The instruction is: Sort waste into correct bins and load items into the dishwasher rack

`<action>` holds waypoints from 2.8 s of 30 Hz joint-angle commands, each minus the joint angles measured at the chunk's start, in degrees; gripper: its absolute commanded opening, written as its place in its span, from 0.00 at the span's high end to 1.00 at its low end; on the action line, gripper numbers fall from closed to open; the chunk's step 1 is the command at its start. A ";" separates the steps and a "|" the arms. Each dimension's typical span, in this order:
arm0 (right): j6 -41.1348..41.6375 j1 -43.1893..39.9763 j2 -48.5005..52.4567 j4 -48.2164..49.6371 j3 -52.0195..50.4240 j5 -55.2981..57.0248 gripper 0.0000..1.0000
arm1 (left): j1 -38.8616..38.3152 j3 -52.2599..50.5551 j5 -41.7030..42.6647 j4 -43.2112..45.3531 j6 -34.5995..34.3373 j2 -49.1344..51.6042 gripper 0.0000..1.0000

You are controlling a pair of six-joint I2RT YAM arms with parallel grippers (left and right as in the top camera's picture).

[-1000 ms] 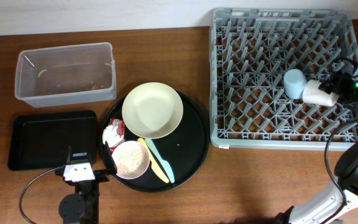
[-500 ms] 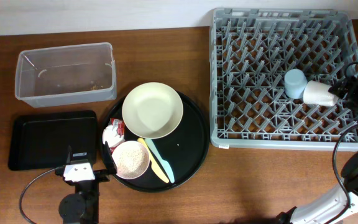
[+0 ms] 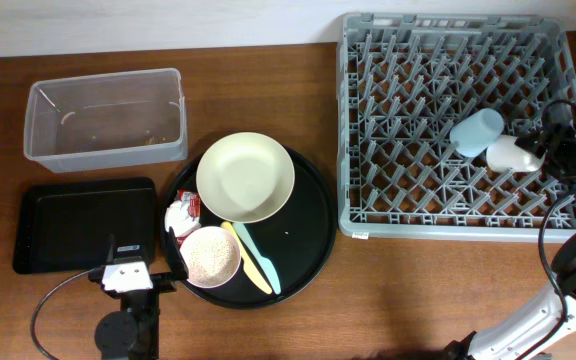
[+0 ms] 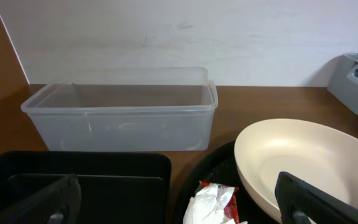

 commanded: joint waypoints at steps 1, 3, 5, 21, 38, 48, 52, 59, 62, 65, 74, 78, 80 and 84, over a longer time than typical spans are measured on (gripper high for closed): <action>-0.55 -0.79 1.44 -0.79 0.00 1.22 0.35 | -0.09 -0.04 0.66 -0.46 0.46 -0.24 0.01; 0.52 -1.62 1.22 -0.92 0.00 0.24 0.38 | -0.09 -0.04 0.66 -0.44 0.46 -0.24 0.01; 0.92 -2.64 0.68 -1.36 0.00 -0.61 0.41 | -0.09 -0.04 0.66 -0.46 0.46 -0.24 0.01; 1.62 -3.63 -12.37 -3.54 0.26 0.63 0.43 | -0.09 -0.04 0.66 -0.46 0.46 -0.24 0.01; 10.43 8.22 -19.91 -5.88 0.26 32.63 0.43 | -0.09 -0.04 0.66 -0.44 0.46 -0.24 0.01; 11.67 8.22 -17.40 -4.68 0.26 35.34 0.43 | -0.09 -0.04 0.66 -0.44 0.46 -0.24 0.01; 11.93 8.22 -14.64 -3.58 0.26 35.23 0.43 | -0.09 -0.04 0.66 -0.46 0.46 -0.24 0.01; 12.92 8.22 -12.09 -0.68 0.24 33.35 0.35 | -0.09 -0.04 0.66 -0.46 0.46 -0.24 0.01; 12.90 8.22 -11.98 -0.68 0.24 32.72 0.17 | -0.09 -0.04 0.66 -0.46 0.46 -0.24 0.01; 12.92 8.22 -12.02 -0.90 0.26 30.71 0.15 | -0.09 -0.04 0.63 -0.46 0.46 -0.24 0.01; 12.72 8.35 -18.95 -4.28 0.26 23.76 0.18 | -0.09 -0.04 0.66 -0.46 0.46 -0.24 0.01; 11.30 11.78 -20.87 -7.28 0.26 21.75 0.20 | -0.09 -0.04 0.66 -0.44 0.46 -0.24 0.01; 11.19 14.56 -20.85 -8.94 0.26 21.75 0.20 | -0.09 -0.04 0.66 -0.44 0.46 -0.24 0.01; 11.58 21.09 -20.59 -13.11 0.24 25.35 0.31 | -0.09 -0.04 0.66 -0.46 0.46 -0.24 0.01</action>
